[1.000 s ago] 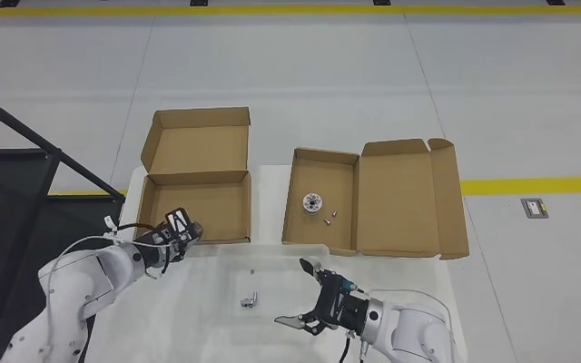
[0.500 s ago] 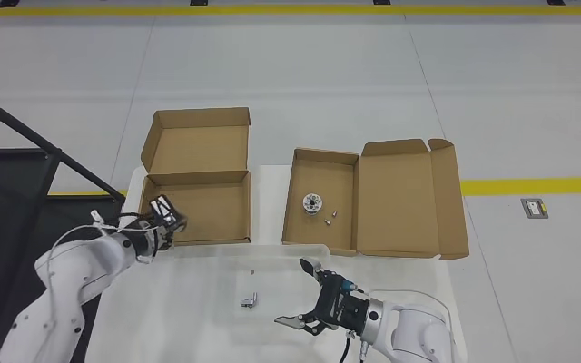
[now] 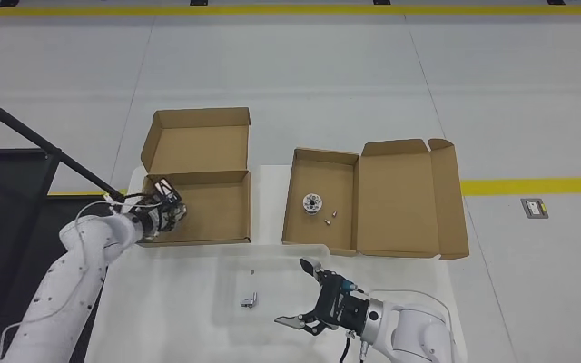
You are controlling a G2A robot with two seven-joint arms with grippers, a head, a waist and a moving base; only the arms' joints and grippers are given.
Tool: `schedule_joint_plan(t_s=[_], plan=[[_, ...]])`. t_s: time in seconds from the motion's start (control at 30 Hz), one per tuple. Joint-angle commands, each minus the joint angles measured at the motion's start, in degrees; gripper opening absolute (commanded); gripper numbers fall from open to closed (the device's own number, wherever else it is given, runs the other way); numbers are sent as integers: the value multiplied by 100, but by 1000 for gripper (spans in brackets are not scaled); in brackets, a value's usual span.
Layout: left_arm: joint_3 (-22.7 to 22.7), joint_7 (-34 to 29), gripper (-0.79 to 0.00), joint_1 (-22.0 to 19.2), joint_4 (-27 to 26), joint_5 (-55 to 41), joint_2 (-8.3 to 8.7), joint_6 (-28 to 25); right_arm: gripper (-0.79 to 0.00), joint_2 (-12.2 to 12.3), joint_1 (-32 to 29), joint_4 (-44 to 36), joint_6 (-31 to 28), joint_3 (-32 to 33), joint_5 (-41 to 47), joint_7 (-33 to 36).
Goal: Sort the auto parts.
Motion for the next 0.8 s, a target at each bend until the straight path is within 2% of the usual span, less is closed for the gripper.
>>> schedule_joint_plan(t_s=[0.0,0.13,0.3,0.57,0.6,0.63,0.77], plan=[[268,124,-785,-270,432,53,-95,30,0,0,0,0,0,0,0,0],[653,279,-785,-649,1042,117,-269,70,0,0,0,0,0,0,0,0],[927,408,-785,-1053,1727,-24,-462,25,0,0,0,0,0,0,0,0],[1261,474,-785,-1457,2345,86,-684,-5,0,0,0,0,0,0,0,0],[1288,486,-686,-1485,2390,94,-704,-5,0,0,0,0,0,0,0,0],[1315,490,-653,-1512,2428,107,-723,-15,0,0,0,0,0,0,0,0],[1392,495,-597,-1596,2553,142,-785,-34,0,0,0,0,0,0,0,0]])
